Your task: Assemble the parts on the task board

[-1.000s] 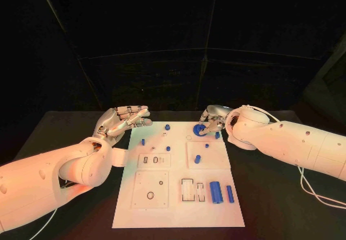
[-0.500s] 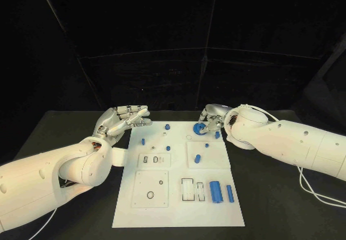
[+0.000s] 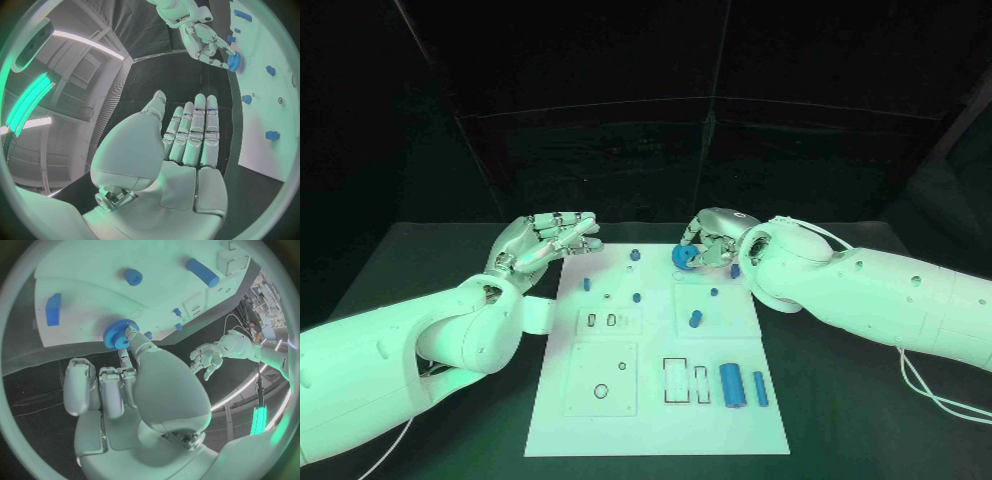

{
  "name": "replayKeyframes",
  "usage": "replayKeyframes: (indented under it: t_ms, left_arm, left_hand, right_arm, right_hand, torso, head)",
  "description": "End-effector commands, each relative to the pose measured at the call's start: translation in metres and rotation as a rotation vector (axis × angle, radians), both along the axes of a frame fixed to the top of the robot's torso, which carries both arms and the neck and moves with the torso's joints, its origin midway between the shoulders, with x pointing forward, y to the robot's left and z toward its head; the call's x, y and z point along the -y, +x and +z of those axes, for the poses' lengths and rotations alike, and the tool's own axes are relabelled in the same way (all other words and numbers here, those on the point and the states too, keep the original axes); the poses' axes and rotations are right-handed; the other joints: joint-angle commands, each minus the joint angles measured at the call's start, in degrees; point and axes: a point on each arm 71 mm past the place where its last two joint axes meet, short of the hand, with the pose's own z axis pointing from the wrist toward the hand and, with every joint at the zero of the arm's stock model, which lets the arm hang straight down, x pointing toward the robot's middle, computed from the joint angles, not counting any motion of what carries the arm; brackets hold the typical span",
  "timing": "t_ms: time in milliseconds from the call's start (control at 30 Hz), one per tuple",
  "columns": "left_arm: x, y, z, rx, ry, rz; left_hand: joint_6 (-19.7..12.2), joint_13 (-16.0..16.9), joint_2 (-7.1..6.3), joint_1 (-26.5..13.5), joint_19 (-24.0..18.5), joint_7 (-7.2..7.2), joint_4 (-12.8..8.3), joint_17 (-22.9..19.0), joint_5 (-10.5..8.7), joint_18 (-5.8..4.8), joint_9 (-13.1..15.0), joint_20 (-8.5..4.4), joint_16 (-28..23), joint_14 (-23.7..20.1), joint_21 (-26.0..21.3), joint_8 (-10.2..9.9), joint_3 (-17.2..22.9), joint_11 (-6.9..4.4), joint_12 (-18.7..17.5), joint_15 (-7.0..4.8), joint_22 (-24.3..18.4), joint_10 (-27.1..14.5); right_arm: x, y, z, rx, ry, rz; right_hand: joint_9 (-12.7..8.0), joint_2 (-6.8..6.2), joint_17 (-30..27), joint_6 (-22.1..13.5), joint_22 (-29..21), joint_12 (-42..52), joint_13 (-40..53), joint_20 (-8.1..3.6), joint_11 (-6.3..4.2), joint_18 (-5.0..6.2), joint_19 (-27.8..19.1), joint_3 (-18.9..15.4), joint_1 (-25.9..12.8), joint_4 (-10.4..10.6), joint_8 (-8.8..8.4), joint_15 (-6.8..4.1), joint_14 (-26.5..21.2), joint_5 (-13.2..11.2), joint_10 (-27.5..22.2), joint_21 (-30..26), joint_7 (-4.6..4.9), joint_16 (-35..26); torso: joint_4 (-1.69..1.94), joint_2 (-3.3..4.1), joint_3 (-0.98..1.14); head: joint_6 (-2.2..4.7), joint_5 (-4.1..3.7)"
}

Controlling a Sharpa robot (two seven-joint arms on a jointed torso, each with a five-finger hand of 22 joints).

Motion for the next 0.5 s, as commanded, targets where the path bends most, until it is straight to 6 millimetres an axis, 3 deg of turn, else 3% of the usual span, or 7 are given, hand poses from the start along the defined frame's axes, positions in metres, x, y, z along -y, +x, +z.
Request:
replayKeyframes:
  t_ms: [33,233,500]
  left_arm:
    - [0.001,-0.001,0.002,0.009,-0.003,-0.014]
    - [0.002,-0.001,0.002,0.009,-0.004,-0.015]
    - [0.002,-0.001,0.002,0.009,-0.004,-0.016]
  left_hand:
    - [0.2,-0.1,0.25,0.1,0.3,0.05,-0.3,0.1,0.26,0.38,-0.1,0.18,-0.4,-0.1,-0.2,-0.3,0.0,0.15,-0.3,0.15,-0.1,0.4]
    - [0.3,-0.1,0.37,0.2,0.3,0.04,-0.4,0.1,0.26,0.38,-0.1,0.18,-0.4,-0.1,-0.2,-0.3,0.1,0.15,-0.3,0.14,-0.1,0.4]
    - [0.3,-0.1,0.37,0.2,0.3,0.04,-0.4,0.1,0.26,0.38,-0.1,0.18,-0.4,-0.1,-0.2,-0.3,0.1,0.15,-0.3,0.14,-0.1,0.4]
  right_arm:
    - [-0.015,-0.008,0.011,0.102,0.022,0.030]
    - [-0.046,-0.015,0.017,0.157,0.026,0.079]
    - [-0.083,-0.014,0.014,0.169,0.019,0.129]
  right_hand:
    - [0.3,-0.28,13.9,4.1,0.2,0.2,12.0,-0.09,-0.36,-0.52,0.5,0.8,-1.0,0.4,-0.44,-0.29,5.7,-0.4,3.7,0.3,-1.62,0.3]
    - [0.2,-0.97,13.9,4.2,0.7,0.1,12.0,-0.12,-0.38,-0.62,0.8,1.2,-2.1,0.4,-0.85,-0.29,5.7,-0.8,3.7,0.5,-1.63,0.3]
    - [0.2,-1.18,13.9,4.3,1.0,0.1,11.9,-0.12,-0.37,-0.68,0.9,1.6,-2.7,0.5,-1.11,-0.29,5.7,-1.1,3.6,0.7,-1.62,0.3]
  torso:
    - [0.03,0.00,-0.09]
    - [0.37,0.09,-0.02]
    - [0.19,0.10,0.01]
  head:
    - [0.10,0.07]
    - [0.01,0.32]
    - [-0.19,0.91]
